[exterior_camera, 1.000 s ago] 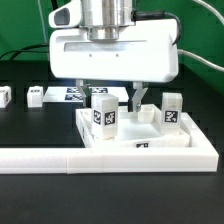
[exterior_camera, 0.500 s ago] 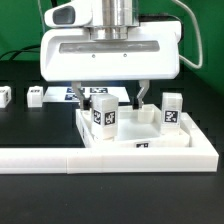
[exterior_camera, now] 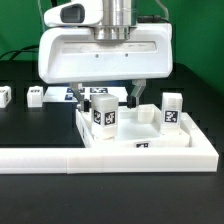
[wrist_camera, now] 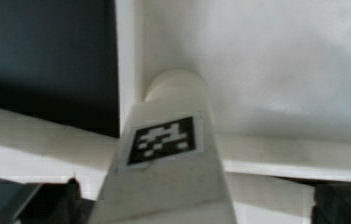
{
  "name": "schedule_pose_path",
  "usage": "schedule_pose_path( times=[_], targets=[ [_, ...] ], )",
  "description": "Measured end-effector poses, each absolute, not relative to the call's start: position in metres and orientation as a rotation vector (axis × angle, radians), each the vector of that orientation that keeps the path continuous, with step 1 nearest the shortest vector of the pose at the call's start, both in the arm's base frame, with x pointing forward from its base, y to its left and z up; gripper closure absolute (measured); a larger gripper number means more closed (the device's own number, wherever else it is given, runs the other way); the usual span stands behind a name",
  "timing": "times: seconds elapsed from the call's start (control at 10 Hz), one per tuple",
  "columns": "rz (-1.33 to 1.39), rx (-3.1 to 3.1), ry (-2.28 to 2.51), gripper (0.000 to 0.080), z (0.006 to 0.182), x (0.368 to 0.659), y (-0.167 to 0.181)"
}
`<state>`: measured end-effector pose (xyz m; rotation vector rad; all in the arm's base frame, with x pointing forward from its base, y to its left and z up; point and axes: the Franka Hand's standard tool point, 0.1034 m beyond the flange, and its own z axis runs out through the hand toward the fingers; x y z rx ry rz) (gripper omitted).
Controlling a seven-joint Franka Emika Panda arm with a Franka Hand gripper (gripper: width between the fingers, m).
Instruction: Assemble square table
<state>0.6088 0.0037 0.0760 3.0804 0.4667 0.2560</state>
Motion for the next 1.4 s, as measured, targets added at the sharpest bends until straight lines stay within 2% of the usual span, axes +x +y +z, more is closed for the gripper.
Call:
schedule_pose_path(
  times=[0.2,0.4,0.5,0.8,1.4],
  targets=[
    [0.251,3.038,0.623,0.0151,0.0763,0.6091,-0.0009],
    [0.251,3.04,0.614,0.0428,0.0761,0.609,-0.0008],
    [0.252,3.04,0.614,0.0509,0.0762,0.6091,-0.0009],
    [0.255,3.062,0.532,0.0509,0.076,0.6091,-0.001],
    [0.26,3.135,-0.455,0.0509,0.0745,0.6085,0.0038]
  ],
)
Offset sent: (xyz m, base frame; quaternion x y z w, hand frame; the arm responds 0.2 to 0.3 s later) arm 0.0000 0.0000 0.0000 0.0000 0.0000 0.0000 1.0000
